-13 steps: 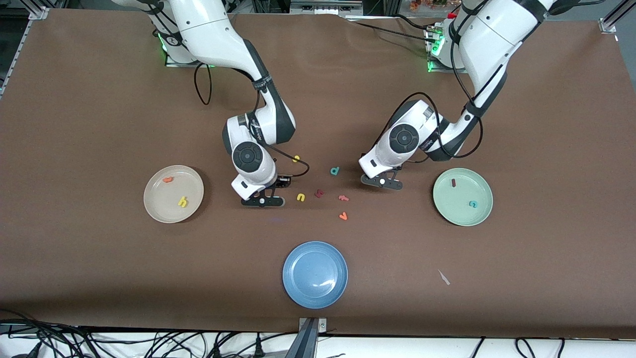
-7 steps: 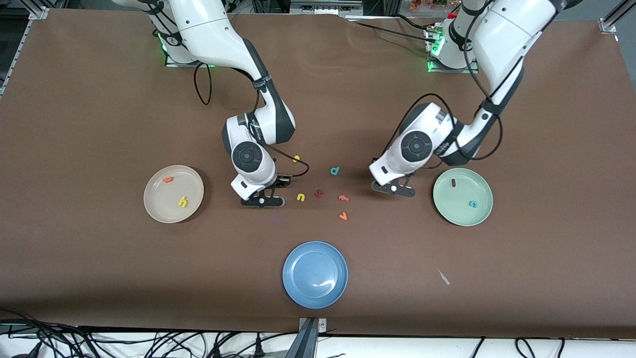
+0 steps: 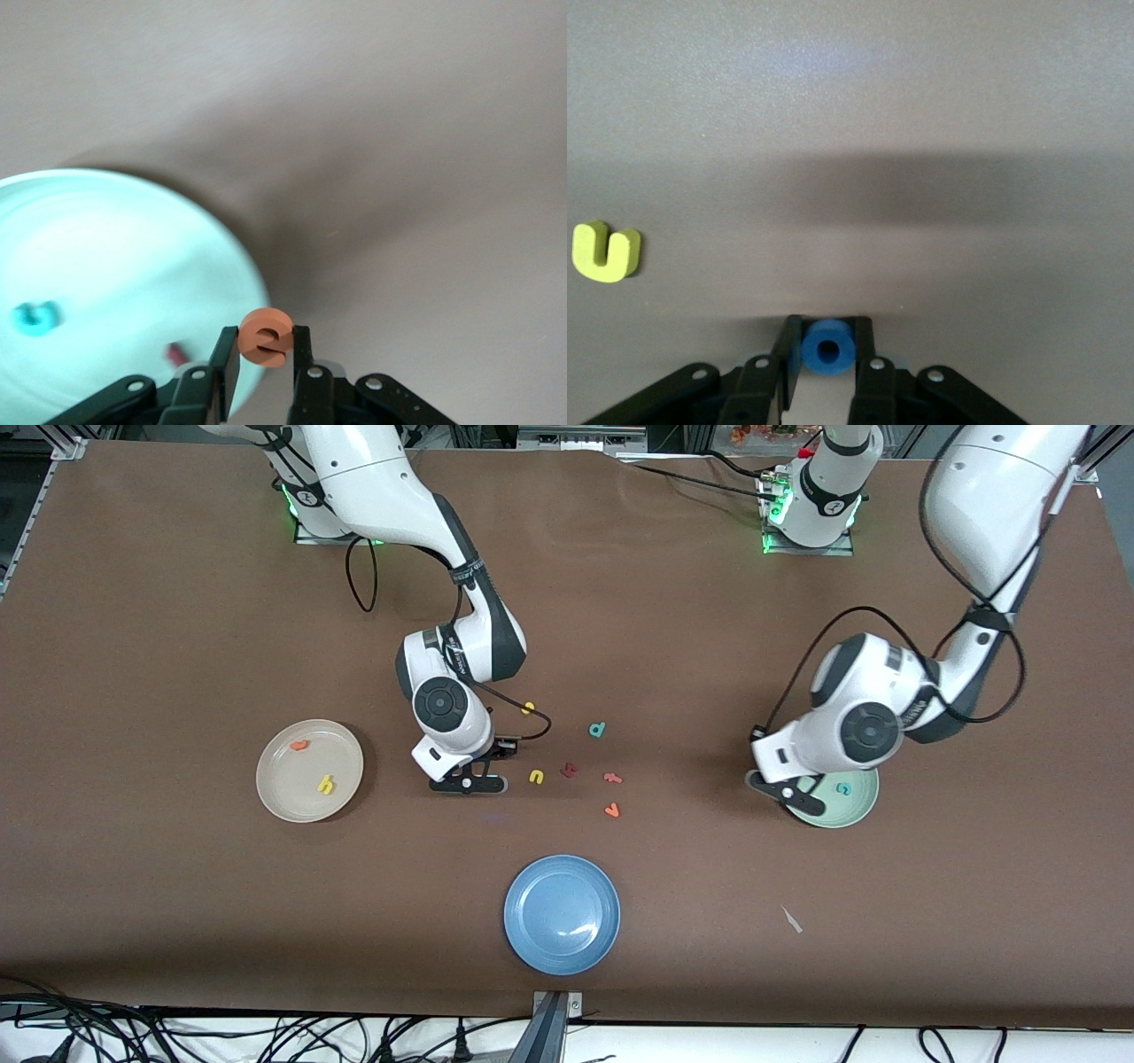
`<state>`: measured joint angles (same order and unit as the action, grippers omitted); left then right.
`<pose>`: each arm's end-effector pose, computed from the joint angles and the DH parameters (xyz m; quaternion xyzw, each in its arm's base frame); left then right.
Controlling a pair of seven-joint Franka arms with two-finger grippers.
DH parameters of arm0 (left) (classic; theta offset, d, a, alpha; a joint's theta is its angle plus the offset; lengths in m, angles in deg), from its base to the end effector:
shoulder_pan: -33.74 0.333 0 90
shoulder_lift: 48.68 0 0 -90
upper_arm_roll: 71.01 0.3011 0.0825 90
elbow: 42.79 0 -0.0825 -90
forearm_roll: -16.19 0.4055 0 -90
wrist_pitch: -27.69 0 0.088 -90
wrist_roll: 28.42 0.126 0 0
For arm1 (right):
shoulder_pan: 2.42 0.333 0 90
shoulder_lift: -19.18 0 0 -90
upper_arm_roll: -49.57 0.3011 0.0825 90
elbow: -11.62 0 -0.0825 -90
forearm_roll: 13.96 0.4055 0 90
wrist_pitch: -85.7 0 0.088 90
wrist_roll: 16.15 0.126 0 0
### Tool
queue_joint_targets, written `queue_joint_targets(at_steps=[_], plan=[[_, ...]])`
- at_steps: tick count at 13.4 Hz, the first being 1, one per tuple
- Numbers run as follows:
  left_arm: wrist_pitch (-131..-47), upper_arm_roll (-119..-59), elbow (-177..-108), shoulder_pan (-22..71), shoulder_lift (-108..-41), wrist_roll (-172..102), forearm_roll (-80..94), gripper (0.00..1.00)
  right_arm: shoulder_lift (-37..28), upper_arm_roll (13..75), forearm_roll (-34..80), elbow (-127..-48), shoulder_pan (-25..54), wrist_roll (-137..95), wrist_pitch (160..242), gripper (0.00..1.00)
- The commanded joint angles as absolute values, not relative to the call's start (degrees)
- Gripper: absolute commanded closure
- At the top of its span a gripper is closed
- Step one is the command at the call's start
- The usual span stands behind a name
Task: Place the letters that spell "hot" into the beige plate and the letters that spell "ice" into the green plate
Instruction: 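Drop the e on the green plate while the right carries the o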
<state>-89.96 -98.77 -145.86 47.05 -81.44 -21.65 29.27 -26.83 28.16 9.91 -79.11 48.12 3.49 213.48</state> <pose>0.6138 -0.1338 0.1965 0.9652 -0.2297 -0.1220 0.0288 0.5828 0.3703 0.1352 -0.9989 0.0069 0.0473 0.0033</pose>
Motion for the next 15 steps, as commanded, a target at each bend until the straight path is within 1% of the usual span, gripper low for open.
queue_joint_targets(at_steps=[1,2,4,6,8,9,10,11,15], plan=[[-89.2,-99.3,-146.5,50.5,-82.0,-14.3,28.1,0.99,-26.3,28.3,11.0,-79.4,48.4,2.8,213.4,0.78],[-89.2,-99.4,-146.5,51.6,-82.7,-13.1,28.1,0.97,-26.1,28.2,11.0,-79.2,48.4,2.5,213.1,0.79],[-89.3,-99.3,-146.9,52.0,-83.2,-12.7,28.1,0.94,-25.7,27.3,10.7,-77.7,48.0,1.7,210.1,0.8],[-89.5,-99.3,-146.9,52.0,-84.7,-12.8,28.1,0.9,-25.2,24.2,10.5,-77.7,47.9,-4.0,206.5,0.8],[-89.4,-99.3,-146.8,51.9,-85.8,-12.7,28.2,0.83,-24.4,21.2,10.5,-78.6,48.0,-9.9,204.1,0.8],[-89.4,-99.3,-146.8,51.8,-85.8,-12.7,28.2,0.56,-23.8,19.4,10.4,-79.5,48.0,-12.9,203.7,0.8],[-89.4,-99.3,-146.7,51.9,-85.8,-12.8,28.2,0.05,-23.1,17.9,10.5,-80.9,48.0,-17.3,203.6,0.8],[-89.3,-99.3,-146.5,52.1,-85.7,-12.7,28.2,0.0,-22.1,16.2,10.6,-83.1,48.0,-21.0,204.2,0.79],[-87.3,-99.6,-145.7,51.9,-83.6,-13.0,28.1,0.0,-19.5,11.2,10.8,-90.2,47.9,-34.5,209.2,0.79]])
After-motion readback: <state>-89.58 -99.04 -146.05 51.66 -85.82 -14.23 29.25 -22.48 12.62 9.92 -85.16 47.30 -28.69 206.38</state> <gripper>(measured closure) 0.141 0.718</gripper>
